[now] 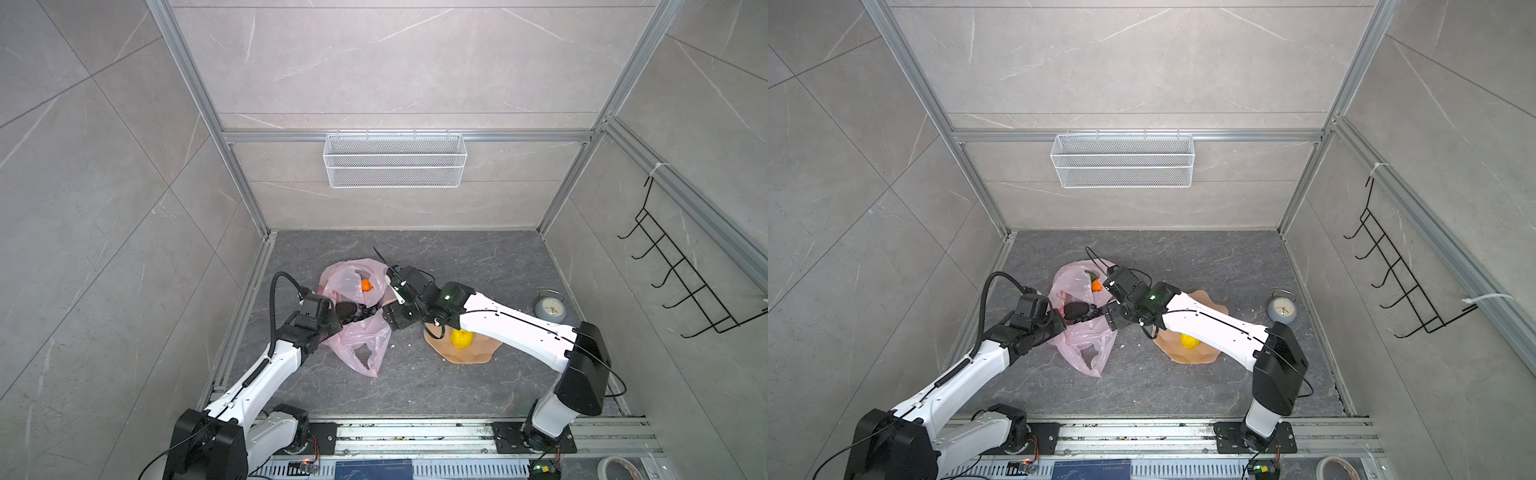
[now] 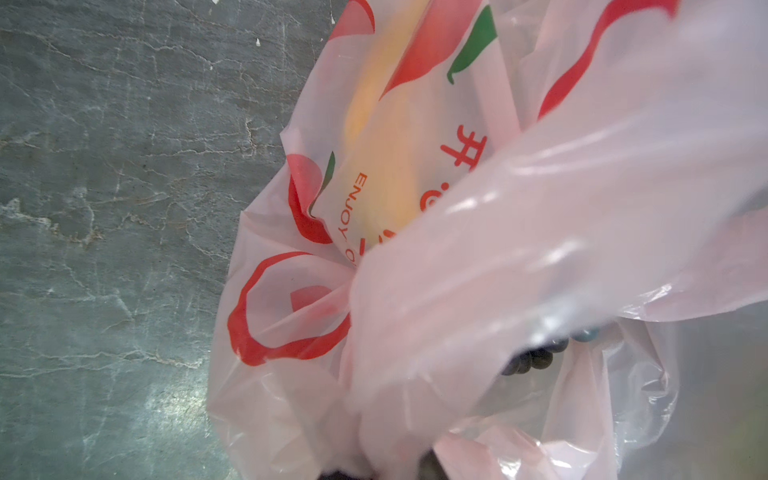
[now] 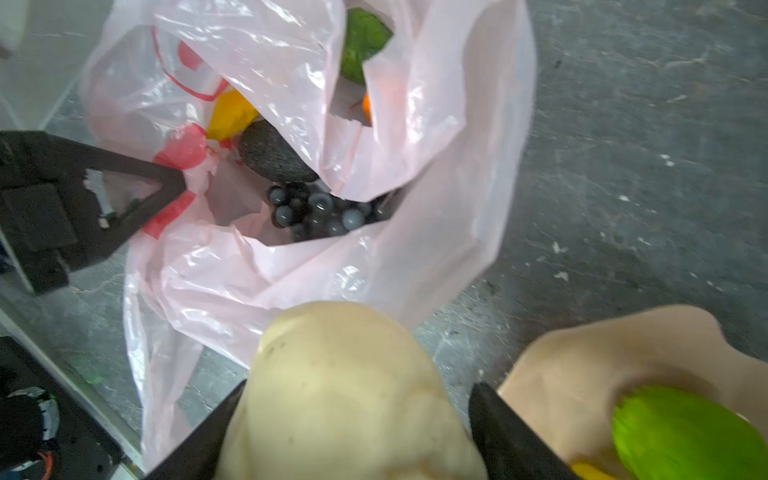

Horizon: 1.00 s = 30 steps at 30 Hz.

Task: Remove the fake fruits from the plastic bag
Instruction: 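Carry the cream pear over the pink bowl and lower it in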

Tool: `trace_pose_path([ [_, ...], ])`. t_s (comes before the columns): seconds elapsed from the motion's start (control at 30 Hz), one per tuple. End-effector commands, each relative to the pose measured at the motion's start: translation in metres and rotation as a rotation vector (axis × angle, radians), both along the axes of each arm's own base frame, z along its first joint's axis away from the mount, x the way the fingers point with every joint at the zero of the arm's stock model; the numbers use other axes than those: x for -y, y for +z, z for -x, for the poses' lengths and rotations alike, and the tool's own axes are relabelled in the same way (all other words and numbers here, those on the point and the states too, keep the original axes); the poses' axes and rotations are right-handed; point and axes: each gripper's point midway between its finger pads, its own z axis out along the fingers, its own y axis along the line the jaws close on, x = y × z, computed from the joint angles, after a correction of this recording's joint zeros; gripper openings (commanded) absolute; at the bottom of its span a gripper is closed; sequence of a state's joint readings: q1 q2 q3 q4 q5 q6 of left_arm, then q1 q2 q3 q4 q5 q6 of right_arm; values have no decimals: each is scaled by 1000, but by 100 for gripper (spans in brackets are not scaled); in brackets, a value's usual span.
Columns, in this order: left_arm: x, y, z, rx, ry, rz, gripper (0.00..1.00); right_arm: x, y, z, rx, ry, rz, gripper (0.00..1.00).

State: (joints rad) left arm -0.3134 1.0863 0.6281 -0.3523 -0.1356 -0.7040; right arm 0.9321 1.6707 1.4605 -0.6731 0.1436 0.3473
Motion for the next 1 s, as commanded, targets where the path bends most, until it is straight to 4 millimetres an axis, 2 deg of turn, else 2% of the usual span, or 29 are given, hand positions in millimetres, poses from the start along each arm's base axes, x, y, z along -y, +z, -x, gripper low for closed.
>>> trace_pose_path([
  [0.0,3,13,-10,49,-22,0,10,52,-4,4,-13,-94,135,77],
  [0.2,2,12,-9,52,-25,-6,10,146,-11,9,-115,-304,356,77],
  [0.33,2,9,-10,50,-31,-9,10,190,-14,18,-196,-411,444,77],
  [0.6,5,4,-13,46,-53,-13,10,231,-31,25,-299,-523,554,75],
  [0.77,5,6,-14,54,-62,-19,10,246,-46,23,-342,-548,617,75],
  [0.97,6,6,-13,62,-66,-17,10,258,-77,20,-411,-550,684,75],
])
